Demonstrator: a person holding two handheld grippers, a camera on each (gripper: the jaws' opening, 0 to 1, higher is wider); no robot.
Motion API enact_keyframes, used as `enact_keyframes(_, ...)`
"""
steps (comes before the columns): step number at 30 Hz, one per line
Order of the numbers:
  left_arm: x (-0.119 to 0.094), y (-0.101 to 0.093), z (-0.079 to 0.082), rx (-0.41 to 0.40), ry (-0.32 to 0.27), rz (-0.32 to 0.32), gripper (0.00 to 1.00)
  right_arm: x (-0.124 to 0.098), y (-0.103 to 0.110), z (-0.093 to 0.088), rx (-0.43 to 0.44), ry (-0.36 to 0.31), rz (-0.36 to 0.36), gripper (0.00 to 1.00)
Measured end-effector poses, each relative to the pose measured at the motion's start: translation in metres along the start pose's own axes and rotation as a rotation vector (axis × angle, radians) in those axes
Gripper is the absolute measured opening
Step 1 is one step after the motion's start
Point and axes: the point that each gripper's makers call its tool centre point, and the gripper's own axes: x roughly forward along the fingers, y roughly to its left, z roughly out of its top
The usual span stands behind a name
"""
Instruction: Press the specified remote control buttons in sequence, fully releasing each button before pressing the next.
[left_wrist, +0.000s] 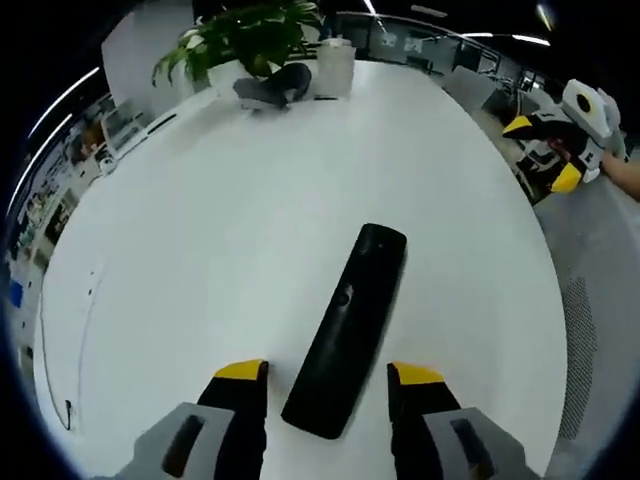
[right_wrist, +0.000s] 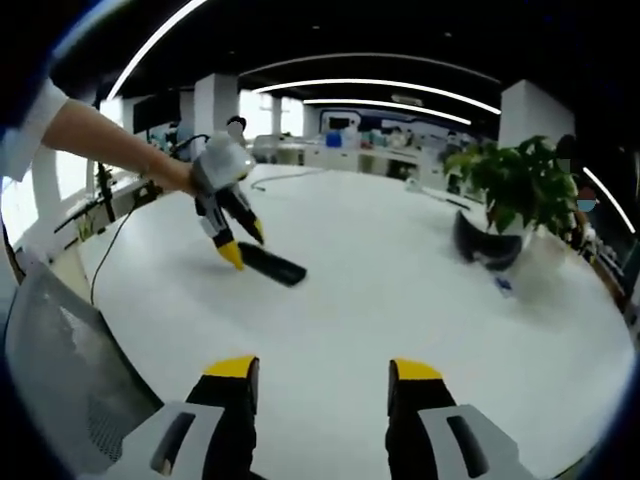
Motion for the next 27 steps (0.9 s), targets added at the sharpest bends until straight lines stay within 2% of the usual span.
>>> enact_keyframes(3,0.002,-0.005,0.002,0.031,0.013,-0.042,0.39,0.0,0.0,0.0,-0.002,0.001,0.002,0.48)
enact_keyframes(5,0.003,-0.003,0.004,0.047,0.009,-0.038,0.34,0.001,0.0,0.0,0.0,0.001,0.005,0.47)
enact_keyframes(6,0.003,-0.002,0.004,0.052,0.01,-0.038,0.28,0.001,0.0,0.001,0.001,0.0,0.006,0.47)
enact_keyframes(9,0.003,-0.002,0.005,0.076,0.011,-0.045,0.26,0.001,0.0,0.0,0.0,0.003,0.008,0.46)
enact_keyframes(12,0.002,-0.007,0.006,0.135,0.009,-0.067,0.24,0.001,-0.001,0.001,-0.002,0.001,0.007,0.46)
enact_keyframes(16,0.002,-0.01,0.005,0.108,0.031,-0.057,0.23,0.001,-0.002,0.001,-0.008,0.002,0.002,0.46)
enact_keyframes(27,0.0,-0.026,0.0,0.147,0.068,-0.076,0.23,0.002,-0.002,-0.001,-0.016,0.016,0.004,0.44)
